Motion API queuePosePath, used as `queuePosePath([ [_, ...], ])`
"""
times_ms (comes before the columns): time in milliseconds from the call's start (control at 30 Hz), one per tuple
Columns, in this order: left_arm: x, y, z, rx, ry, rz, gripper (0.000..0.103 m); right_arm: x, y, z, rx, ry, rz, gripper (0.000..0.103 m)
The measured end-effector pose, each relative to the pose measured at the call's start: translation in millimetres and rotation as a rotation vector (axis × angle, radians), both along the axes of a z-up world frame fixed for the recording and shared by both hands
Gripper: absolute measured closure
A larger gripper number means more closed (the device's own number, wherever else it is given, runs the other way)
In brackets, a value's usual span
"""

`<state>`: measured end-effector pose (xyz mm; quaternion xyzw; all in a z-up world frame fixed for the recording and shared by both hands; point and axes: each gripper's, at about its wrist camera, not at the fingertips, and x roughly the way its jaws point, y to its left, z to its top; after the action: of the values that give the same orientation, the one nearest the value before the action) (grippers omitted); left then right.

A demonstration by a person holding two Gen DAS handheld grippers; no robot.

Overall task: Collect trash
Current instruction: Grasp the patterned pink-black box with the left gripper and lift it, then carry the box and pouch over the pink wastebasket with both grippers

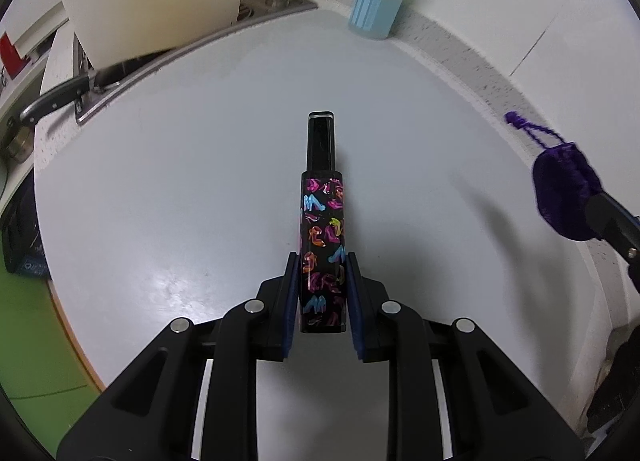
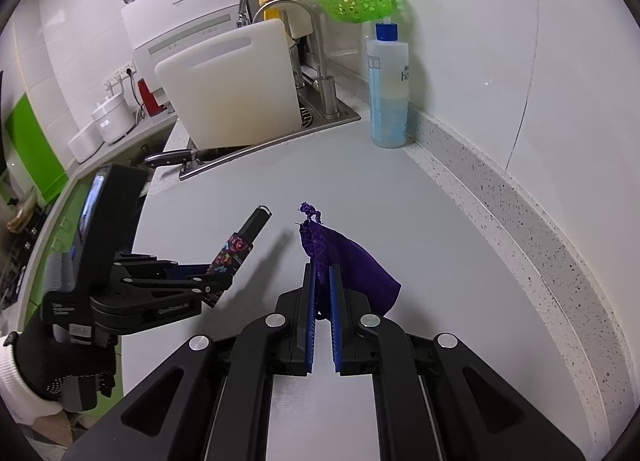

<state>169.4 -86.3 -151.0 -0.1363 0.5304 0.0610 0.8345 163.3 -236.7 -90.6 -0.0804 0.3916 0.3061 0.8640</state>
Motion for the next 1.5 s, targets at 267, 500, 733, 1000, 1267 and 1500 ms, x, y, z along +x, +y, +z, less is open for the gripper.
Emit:
queuePosePath([
  [267, -36, 20, 39, -0.002, -0.088, -0.038, 0.081, -24, 32, 14, -0.003, -0.019, 0.022, 0.097],
  [500, -85, 57, 67, 0.018, -0.132, -0.029, 0.081, -44, 75, 20, 0.012, -0.021, 0.074, 0.097],
  [733, -150, 114, 81, 0.056, -0.147, 0.033, 0.081, -80, 146, 20, 0.04, -0.01, 0.17, 0.097],
  [1000, -238, 206, 61, 0.056, -0.118, 0.166, 0.081, -132, 258, -3, 0.044, 0.048, 0.329, 0.097],
  [1267, -295, 288, -2, 0.007, -0.059, 0.264, 0.081, -164, 363, -71, -0.016, 0.147, 0.416, 0.097],
  [1500, -312, 343, -109, -0.055, 0.017, 0.299, 0.081, -167, 425, -181, -0.096, 0.237, 0.44, 0.097],
])
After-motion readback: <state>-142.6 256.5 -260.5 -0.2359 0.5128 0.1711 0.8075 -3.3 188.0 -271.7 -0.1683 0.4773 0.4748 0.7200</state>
